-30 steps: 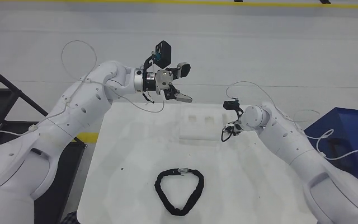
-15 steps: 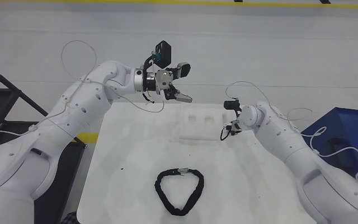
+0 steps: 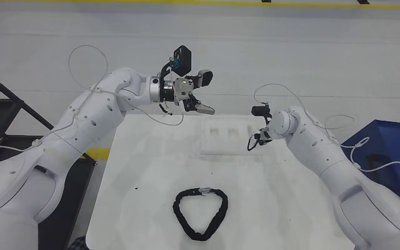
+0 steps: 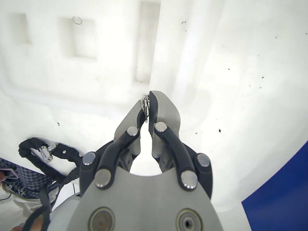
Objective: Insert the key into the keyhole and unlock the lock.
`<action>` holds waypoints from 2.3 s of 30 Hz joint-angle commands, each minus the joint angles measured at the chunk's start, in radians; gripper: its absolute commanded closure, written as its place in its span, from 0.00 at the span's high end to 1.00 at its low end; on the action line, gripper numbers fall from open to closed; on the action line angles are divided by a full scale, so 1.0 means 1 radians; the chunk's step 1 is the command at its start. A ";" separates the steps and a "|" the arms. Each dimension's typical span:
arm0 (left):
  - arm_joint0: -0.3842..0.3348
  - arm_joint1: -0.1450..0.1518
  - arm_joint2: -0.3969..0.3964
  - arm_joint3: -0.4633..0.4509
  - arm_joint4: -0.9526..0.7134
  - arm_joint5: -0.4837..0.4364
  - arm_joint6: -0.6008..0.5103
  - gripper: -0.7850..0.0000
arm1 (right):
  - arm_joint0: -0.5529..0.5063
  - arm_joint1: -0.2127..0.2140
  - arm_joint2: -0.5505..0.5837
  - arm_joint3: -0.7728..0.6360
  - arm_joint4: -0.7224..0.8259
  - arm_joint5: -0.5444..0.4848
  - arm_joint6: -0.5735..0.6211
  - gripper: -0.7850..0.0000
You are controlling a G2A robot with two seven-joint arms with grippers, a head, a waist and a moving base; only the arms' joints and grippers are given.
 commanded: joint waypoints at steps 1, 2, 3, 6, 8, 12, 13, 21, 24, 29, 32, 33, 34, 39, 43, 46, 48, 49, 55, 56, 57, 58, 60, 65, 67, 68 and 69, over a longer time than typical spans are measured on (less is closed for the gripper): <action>0.000 0.000 0.000 0.000 0.000 0.000 0.000 1.00 | -0.004 0.013 0.016 -0.056 -0.020 0.028 0.020 0.00; 0.000 0.000 0.000 0.000 0.000 0.000 0.000 1.00 | -0.009 0.021 0.026 -0.085 -0.027 0.042 0.027 0.00; 0.000 0.000 0.000 0.000 0.000 0.000 0.000 1.00 | -0.015 0.030 0.040 -0.115 -0.033 0.053 0.033 0.00; 0.000 0.000 0.000 0.000 0.000 0.000 0.000 1.00 | -0.043 0.062 0.091 -0.222 -0.049 0.099 0.060 0.00; 0.000 0.000 0.000 0.000 0.000 0.000 0.000 1.00 | -0.073 0.087 0.134 -0.313 -0.058 0.129 0.078 0.00; 0.000 0.000 0.000 0.000 0.000 0.000 0.000 1.00 | -0.164 0.142 0.253 -0.507 -0.053 0.153 0.108 0.00; 0.000 0.000 0.000 0.000 0.000 0.000 0.000 1.00 | -0.191 0.157 0.287 -0.554 -0.056 0.160 0.112 0.00; 0.000 0.000 0.000 0.000 0.000 0.000 0.000 1.00 | -0.441 0.243 0.566 -0.951 -0.009 0.127 0.124 0.00; 0.000 0.000 0.000 0.000 0.000 0.000 0.000 1.00 | -0.539 0.261 0.667 -1.076 0.024 0.103 0.078 0.00; 0.000 0.000 0.000 0.000 0.000 0.000 0.000 1.00 | -0.681 0.277 0.810 -1.185 0.129 0.009 -0.026 0.00; 0.000 0.000 0.000 0.000 0.000 0.000 0.000 1.00 | -0.750 0.281 0.881 -1.194 0.220 -0.059 -0.092 0.00; 0.000 0.000 0.000 0.000 0.000 0.000 0.000 1.00 | -0.769 0.282 0.904 -1.179 0.255 -0.085 -0.107 0.00; 0.000 0.000 0.000 0.000 0.000 0.000 0.000 1.00 | -0.784 0.283 0.924 -1.169 0.269 -0.100 -0.122 0.00; 0.000 0.000 0.000 0.000 0.000 0.000 0.000 1.00 | -0.811 0.284 0.954 -1.142 0.320 -0.146 -0.147 0.00; 0.000 0.000 0.000 0.000 0.000 0.000 0.000 1.00 | -0.811 0.284 0.954 -1.142 0.320 -0.146 -0.147 0.00; 0.000 0.000 0.000 0.000 0.000 0.000 0.000 1.00 | -0.811 0.284 0.954 -1.142 0.320 -0.146 -0.147 0.00; 0.000 0.000 0.000 0.000 0.000 0.000 0.000 1.00 | -0.811 0.284 0.954 -1.142 0.320 -0.146 -0.147 0.00; 0.000 0.000 0.000 0.000 0.000 0.000 0.000 1.00 | -0.811 0.284 0.954 -1.142 0.320 -0.146 -0.147 0.00; 0.000 0.000 0.000 0.000 0.000 0.000 0.000 1.00 | -0.811 0.284 0.954 -1.142 0.320 -0.146 -0.147 0.00; 0.000 0.000 0.000 0.000 0.000 0.000 0.000 1.00 | -0.811 0.284 0.954 -1.142 0.320 -0.146 -0.147 0.00; 0.000 0.000 0.000 0.000 0.000 0.000 0.000 1.00 | -0.811 0.284 0.954 -1.142 0.320 -0.146 -0.147 0.00; 0.009 0.000 -0.003 -0.011 0.007 0.012 -0.006 1.00 | -0.811 0.284 0.954 -1.142 0.320 -0.146 -0.147 0.00; 0.025 0.004 -0.013 -0.026 0.029 0.020 -0.028 1.00 | -0.811 0.284 0.954 -1.142 0.320 -0.146 -0.147 0.00; 0.090 0.015 -0.030 -0.032 0.064 0.004 -0.051 1.00 | -0.811 0.284 0.954 -1.142 0.320 -0.146 -0.147 0.00; 0.121 0.016 -0.032 -0.034 0.076 0.000 -0.050 1.00 | -0.811 0.284 0.954 -1.142 0.320 -0.146 -0.147 0.00; 0.136 0.016 -0.032 -0.034 0.086 0.000 -0.051 1.00 | -0.811 0.284 0.954 -1.142 0.320 -0.146 -0.147 0.00; 0.149 0.015 -0.033 -0.036 0.102 0.000 -0.049 1.00 | -0.811 0.284 0.954 -1.142 0.320 -0.146 -0.147 0.00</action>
